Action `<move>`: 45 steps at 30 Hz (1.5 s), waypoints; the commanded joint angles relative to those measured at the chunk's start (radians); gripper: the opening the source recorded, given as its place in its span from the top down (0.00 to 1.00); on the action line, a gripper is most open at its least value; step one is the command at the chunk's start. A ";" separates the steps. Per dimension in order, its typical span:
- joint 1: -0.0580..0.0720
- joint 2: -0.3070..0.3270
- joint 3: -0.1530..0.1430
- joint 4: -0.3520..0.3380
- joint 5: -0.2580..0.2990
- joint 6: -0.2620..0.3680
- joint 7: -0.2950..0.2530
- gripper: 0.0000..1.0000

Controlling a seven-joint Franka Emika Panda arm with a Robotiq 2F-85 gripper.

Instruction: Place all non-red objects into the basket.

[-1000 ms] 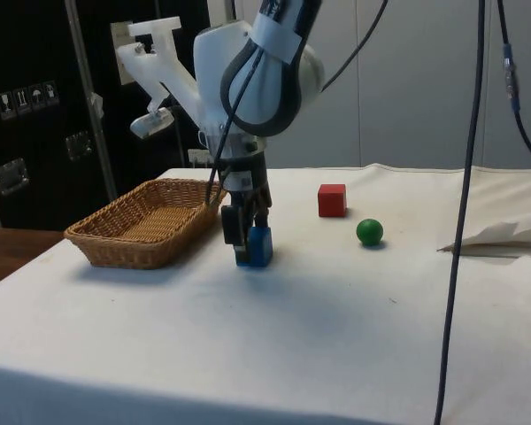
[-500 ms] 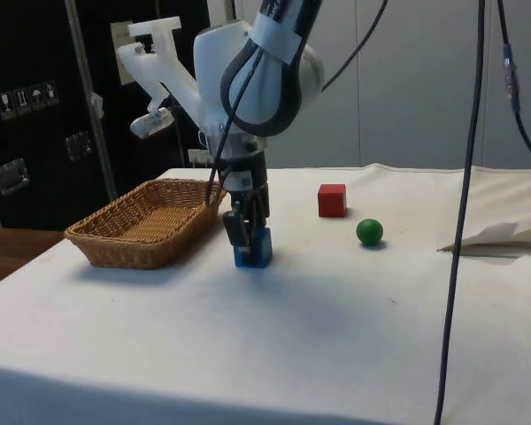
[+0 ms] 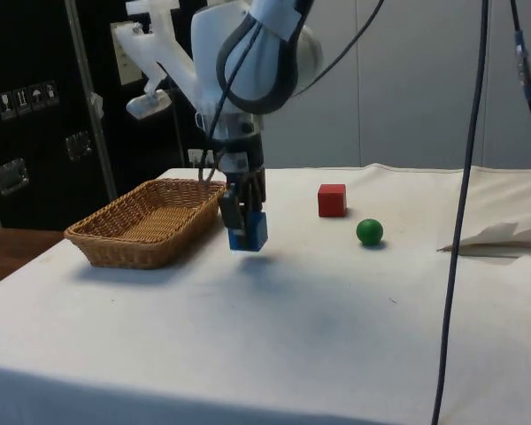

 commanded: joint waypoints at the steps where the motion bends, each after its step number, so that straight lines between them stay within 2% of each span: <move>1: 0.005 -0.020 -0.011 -0.004 -0.013 -0.019 0.009 0.97; 5: 0.005 -0.050 -0.018 -0.003 -0.016 -0.046 0.010 0.97; 6: 0.000 -0.042 -0.009 -0.001 -0.002 -0.038 0.000 0.97; 7: 0.005 -0.057 -0.020 -0.003 -0.017 -0.052 0.010 0.97; 13: 0.003 -0.109 -0.033 0.000 -0.024 -0.100 0.009 0.97; 14: 0.000 -0.103 -0.026 0.000 -0.010 -0.090 0.000 0.97; 15: 0.003 -0.115 -0.034 0.001 -0.025 -0.105 0.009 0.97; 21: 0.000 -0.161 -0.050 0.020 -0.032 -0.159 0.006 0.97; 22: 0.000 -0.154 -0.044 0.012 -0.021 -0.140 0.000 0.97; 29: -0.001 -0.188 -0.068 0.061 -0.034 -0.217 -0.001 0.97; 31: -0.003 -0.185 -0.077 0.093 -0.032 -0.248 -0.011 0.97; 32: 0.000 -0.189 -0.074 0.078 -0.026 -0.228 -0.009 0.97; 33: -0.003 -0.183 -0.080 0.104 -0.030 -0.257 -0.014 0.97; 40: -0.008 -0.150 -0.108 0.206 -0.020 -0.334 -0.042 0.97; 41: -0.003 -0.155 -0.109 0.193 -0.026 -0.317 -0.034 0.97; 42: -0.009 -0.144 -0.111 0.221 -0.020 -0.344 -0.045 0.97; 45: -0.011 -0.125 -0.120 0.262 -0.016 -0.371 -0.053 0.97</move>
